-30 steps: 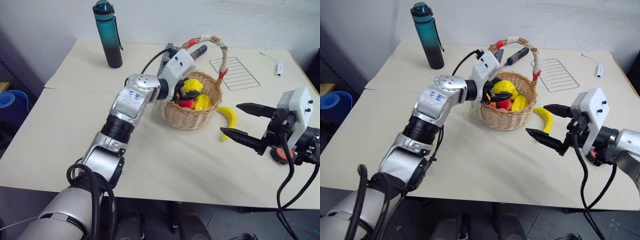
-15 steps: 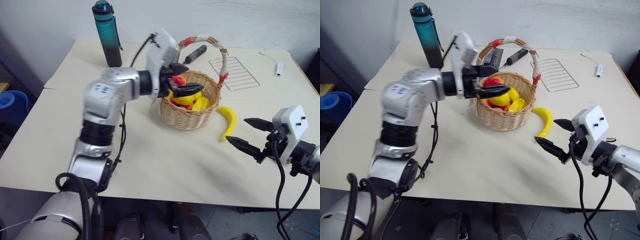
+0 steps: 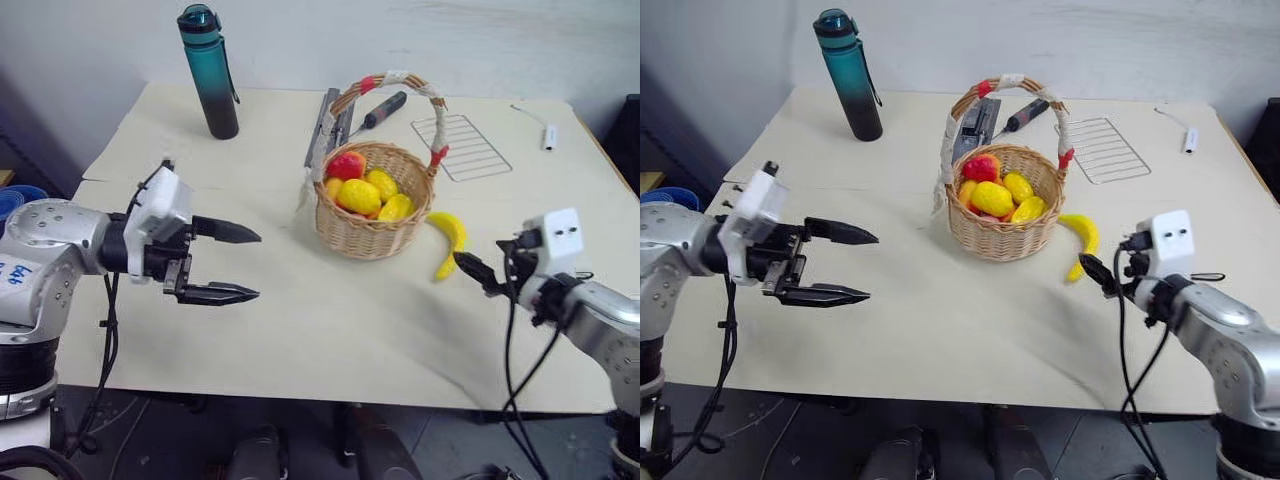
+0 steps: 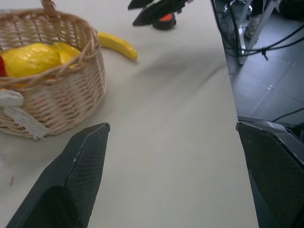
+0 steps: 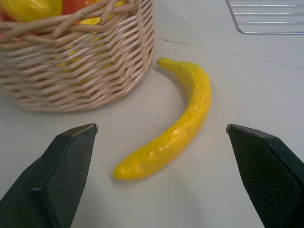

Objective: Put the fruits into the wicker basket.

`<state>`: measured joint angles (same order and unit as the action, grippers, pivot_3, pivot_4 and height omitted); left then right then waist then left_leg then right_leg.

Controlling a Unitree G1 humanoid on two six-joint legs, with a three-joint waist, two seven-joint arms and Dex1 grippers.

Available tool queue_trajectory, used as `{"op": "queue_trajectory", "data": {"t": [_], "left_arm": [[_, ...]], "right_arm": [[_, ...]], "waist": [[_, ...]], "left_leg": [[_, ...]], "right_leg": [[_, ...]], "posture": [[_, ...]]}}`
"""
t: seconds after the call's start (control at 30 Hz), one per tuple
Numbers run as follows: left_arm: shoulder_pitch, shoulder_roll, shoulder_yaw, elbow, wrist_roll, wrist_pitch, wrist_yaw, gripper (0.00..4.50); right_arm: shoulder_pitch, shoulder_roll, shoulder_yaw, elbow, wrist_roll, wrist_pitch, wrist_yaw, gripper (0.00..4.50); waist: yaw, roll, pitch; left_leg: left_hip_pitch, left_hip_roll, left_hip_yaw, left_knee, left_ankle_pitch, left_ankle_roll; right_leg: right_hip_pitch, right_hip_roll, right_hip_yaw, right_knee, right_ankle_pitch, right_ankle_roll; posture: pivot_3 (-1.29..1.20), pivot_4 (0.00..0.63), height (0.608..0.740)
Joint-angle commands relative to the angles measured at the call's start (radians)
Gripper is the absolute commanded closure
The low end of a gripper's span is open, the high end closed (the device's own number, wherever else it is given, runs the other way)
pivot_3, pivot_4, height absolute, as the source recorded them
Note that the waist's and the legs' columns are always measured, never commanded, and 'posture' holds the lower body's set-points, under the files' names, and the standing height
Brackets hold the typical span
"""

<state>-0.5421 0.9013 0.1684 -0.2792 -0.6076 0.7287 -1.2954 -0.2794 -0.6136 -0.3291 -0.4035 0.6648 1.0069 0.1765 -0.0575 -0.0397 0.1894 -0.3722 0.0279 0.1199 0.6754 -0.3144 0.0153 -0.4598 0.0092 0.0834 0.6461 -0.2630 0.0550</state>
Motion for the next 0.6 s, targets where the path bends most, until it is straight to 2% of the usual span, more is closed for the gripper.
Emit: {"op": "queue_trajectory", "data": {"t": [0.03,0.23,0.27,0.37,0.6], "left_arm": [[-0.016,-0.020,0.023,-0.047,-0.044,-0.008,0.057,0.02],[-0.038,-0.035,0.016,-0.064,-0.064,-0.007,0.118,0.02],[-0.041,-0.034,0.016,-0.064,-0.068,-0.006,0.125,0.00],[-0.058,-0.037,0.011,-0.056,-0.067,-0.016,0.142,0.00],[-0.089,-0.049,0.006,-0.050,-0.090,-0.018,0.170,0.00]], "right_arm": [[-0.092,0.053,0.068,0.104,-0.102,-0.003,-0.096,0.00],[-0.206,0.119,0.162,0.300,-0.227,-0.064,-0.111,0.00],[-0.214,0.121,0.180,0.319,-0.243,-0.076,-0.098,0.18],[-0.222,0.120,0.230,0.349,-0.289,-0.116,-0.062,0.94],[-0.184,0.118,0.194,0.322,-0.328,-0.126,-0.056,3.35]], "waist": [[-0.002,0.000,0.000],[-0.004,0.000,0.000],[-0.005,0.000,0.000],[-0.011,0.000,0.000],[-0.027,0.000,0.000]], "left_leg": [[-0.001,0.000,0.000,0.000,0.000,0.000],[-0.001,0.000,0.001,-0.004,0.000,-0.001],[-0.001,0.000,0.001,-0.005,0.001,-0.002],[-0.001,0.000,0.001,-0.006,0.001,-0.003],[0.000,0.000,0.001,-0.008,0.003,-0.006]], "right_leg": [[0.000,0.000,0.000,0.000,0.000,0.000],[-0.003,0.000,0.000,-0.001,0.000,0.000],[-0.003,0.000,0.000,-0.001,0.000,0.000],[-0.003,0.000,0.000,-0.001,0.000,0.000],[-0.003,0.000,0.000,-0.001,0.000,0.000]], "posture": [[0.00,0.150,0.740],[0.00,0.150,0.740],[0.00,0.150,0.740],[0.00,0.150,0.740],[0.00,0.150,0.740]]}}
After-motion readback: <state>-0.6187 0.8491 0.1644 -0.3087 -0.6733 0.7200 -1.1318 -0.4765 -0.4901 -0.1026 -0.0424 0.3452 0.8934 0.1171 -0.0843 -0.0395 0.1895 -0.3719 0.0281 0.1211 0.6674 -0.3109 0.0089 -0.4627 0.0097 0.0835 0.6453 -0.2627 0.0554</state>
